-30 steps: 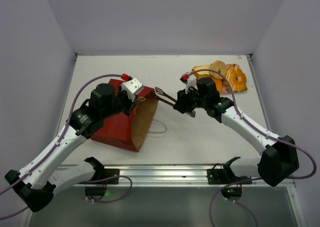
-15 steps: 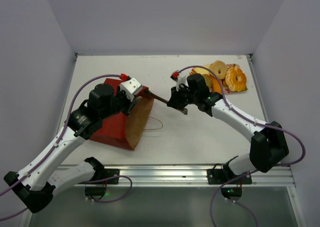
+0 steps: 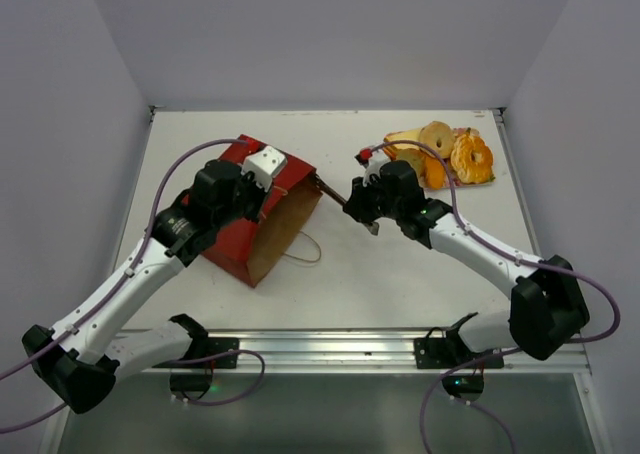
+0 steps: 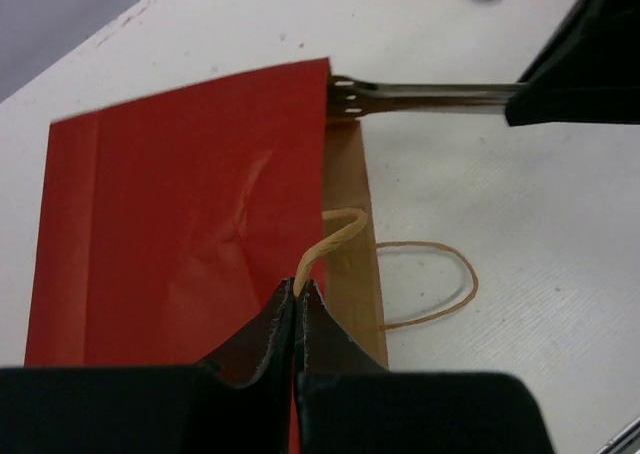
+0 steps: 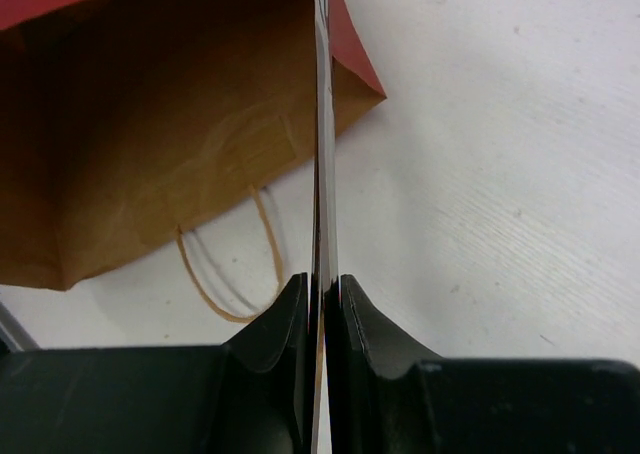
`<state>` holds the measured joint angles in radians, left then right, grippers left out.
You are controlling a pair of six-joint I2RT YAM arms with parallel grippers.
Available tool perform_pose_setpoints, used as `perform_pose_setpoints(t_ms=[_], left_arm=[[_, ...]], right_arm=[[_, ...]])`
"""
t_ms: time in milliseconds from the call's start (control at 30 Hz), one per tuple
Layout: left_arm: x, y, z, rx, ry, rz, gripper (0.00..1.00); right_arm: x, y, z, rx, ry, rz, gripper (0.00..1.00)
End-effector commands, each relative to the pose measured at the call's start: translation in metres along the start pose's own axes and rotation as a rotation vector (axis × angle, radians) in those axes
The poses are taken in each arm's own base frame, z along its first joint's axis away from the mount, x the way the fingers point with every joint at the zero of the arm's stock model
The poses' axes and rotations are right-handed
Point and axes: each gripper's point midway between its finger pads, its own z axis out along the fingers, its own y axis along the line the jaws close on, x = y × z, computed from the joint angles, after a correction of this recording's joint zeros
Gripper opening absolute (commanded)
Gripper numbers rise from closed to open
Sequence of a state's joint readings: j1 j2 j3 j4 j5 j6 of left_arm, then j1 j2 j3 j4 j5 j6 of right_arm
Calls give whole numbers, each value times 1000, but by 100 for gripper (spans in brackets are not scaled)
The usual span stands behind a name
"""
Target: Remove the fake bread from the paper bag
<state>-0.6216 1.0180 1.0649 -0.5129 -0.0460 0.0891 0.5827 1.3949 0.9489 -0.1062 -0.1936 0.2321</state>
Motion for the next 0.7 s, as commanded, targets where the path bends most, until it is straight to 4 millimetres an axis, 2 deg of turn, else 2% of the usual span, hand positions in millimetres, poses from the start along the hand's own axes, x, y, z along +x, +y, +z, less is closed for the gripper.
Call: perform_pose_setpoints(t_ms=[0, 67, 100, 167, 200, 300, 433, 533, 667], left_arm=[[0, 22, 8, -75, 8, -47, 0], [3, 34, 13, -95, 21, -85, 0], [3, 38, 14, -102, 20, -98, 0], [5, 49, 18, -130, 26, -130, 0], [5, 53, 19, -147, 23, -138, 0], [5, 64, 23, -210, 17, -153, 0], [-4, 79, 26, -288, -16, -176, 0], [-12, 85, 26, -316, -44, -187, 0], [-15, 93, 27, -356, -37, -184, 0]], right_arm=[[-23, -16, -14, 117, -140, 43, 0], [-26, -16, -23, 129, -180, 78, 0], [-16, -18, -24, 131, -179, 94, 0], [-20, -13, -32, 111, -238, 136, 0], [-7, -15, -32, 115, -224, 146, 0], [2, -6, -36, 119, -234, 135, 0], [12, 21, -31, 82, -204, 92, 0], [14, 32, -28, 82, -193, 73, 0], [16, 35, -25, 88, -194, 70, 0]])
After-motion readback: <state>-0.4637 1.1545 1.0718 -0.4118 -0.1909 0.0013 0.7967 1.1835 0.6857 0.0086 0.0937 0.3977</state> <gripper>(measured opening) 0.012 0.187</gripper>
